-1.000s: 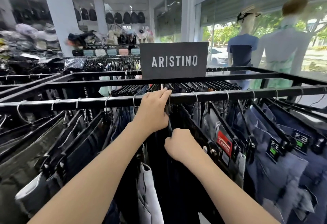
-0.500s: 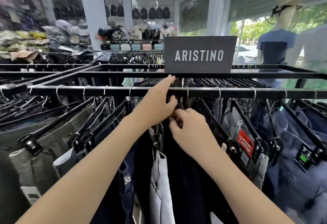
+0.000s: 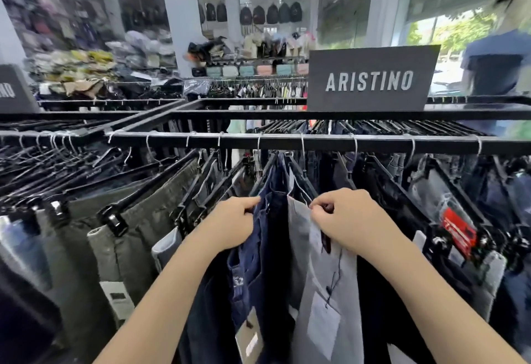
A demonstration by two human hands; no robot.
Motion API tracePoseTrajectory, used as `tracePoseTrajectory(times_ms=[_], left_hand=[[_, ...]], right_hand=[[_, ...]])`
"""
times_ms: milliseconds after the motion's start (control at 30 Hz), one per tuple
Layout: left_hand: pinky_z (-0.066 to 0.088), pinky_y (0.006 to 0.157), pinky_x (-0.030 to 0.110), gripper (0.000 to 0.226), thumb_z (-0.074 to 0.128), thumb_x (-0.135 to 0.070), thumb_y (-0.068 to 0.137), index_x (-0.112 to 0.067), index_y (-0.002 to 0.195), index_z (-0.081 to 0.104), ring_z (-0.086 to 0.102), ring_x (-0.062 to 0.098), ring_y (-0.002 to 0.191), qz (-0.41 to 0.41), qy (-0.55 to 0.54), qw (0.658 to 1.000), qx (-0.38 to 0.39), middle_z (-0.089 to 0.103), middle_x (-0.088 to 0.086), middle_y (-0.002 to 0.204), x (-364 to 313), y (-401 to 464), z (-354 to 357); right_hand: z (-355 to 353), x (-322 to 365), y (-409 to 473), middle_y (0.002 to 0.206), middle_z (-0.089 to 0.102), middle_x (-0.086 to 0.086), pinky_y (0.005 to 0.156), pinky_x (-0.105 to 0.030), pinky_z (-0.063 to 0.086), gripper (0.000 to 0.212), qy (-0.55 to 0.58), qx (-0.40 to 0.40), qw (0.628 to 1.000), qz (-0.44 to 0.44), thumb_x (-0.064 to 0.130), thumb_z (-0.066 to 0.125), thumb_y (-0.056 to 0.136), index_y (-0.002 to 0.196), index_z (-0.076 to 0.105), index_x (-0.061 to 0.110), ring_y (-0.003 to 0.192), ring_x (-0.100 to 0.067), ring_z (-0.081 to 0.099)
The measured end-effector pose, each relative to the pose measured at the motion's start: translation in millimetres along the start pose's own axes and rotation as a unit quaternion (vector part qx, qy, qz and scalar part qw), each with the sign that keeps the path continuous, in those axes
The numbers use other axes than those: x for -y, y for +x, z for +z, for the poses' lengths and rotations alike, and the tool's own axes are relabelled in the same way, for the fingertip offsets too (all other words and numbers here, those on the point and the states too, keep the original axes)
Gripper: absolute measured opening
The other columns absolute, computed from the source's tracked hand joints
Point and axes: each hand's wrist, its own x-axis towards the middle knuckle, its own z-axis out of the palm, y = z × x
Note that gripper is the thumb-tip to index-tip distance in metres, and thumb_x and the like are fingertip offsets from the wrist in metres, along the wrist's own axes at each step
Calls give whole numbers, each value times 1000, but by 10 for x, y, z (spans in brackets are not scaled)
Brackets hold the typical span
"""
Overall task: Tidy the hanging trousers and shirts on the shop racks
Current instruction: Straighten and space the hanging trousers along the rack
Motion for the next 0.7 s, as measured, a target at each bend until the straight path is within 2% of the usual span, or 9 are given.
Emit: tracePoseTrajectory(times_ms=[100,200,267,333,400,467,533,600,700], left_hand=[[39,49,13,52,38,-18,96,-35,145,38,51,6,55,20,-22,999,13,56,3,134,-46,-3,84],[40,48,10,52,38,-24,99,-31,149,30,55,7,60,19,-41,998,35,61,5,125,-176,-22,57],[48,79,17,55,36,-37,100,-27,152,22,62,17,100,31,-17,997,69,51,5,141,-257,-34,-11],[43,90,28,58,33,-47,100,-31,153,15,59,21,111,49,-25,995,89,43,0,148,-268,-57,-182],[44,78,25,53,36,-41,100,-31,151,24,63,14,90,72,-59,996,18,54,-2,138,-174,-64,-465],[45,82,20,45,47,-30,98,-26,143,44,63,12,89,79,-44,991,-100,63,-1,125,18,-27,-735],[42,93,22,37,53,-25,94,-20,130,59,60,17,108,76,73,988,-114,65,2,124,211,28,-856],[44,92,26,37,53,-31,93,-17,126,62,58,21,113,47,149,987,-24,63,5,125,358,24,-850],[46,92,26,40,54,-30,91,-22,130,59,60,18,110,54,128,990,25,63,0,126,529,47,-860]], right_hand=[[78,90,16,57,62,0,50,-26,48,29,-10,-22,1000,14,27,47,87,71,72,28,51,-14,51],[108,117,47,68,69,-3,54,-28,56,32,-60,-31,997,37,25,44,89,86,75,20,60,-18,61],[102,178,60,71,65,-4,55,-29,54,32,-79,-9,995,65,27,42,89,78,70,18,62,-20,59],[76,344,70,80,57,-5,65,-30,50,28,-136,-1,988,79,32,43,91,76,61,18,73,-25,57],[60,566,101,102,59,-5,81,-36,49,29,-203,-65,977,26,36,44,94,96,69,21,100,-28,57],[102,849,133,119,61,-2,96,-39,47,31,-121,-103,986,-59,32,47,95,112,72,23,117,-26,53],[242,1105,178,131,58,-2,108,-35,37,32,-58,-34,993,-95,30,50,95,121,69,24,128,-21,46],[461,1216,235,138,52,-6,111,-35,34,34,-81,56,993,-59,29,50,95,127,63,24,136,-22,39],[586,1134,228,125,57,-12,98,-32,42,32,-164,122,978,30,18,43,97,123,61,11,121,-30,50]])
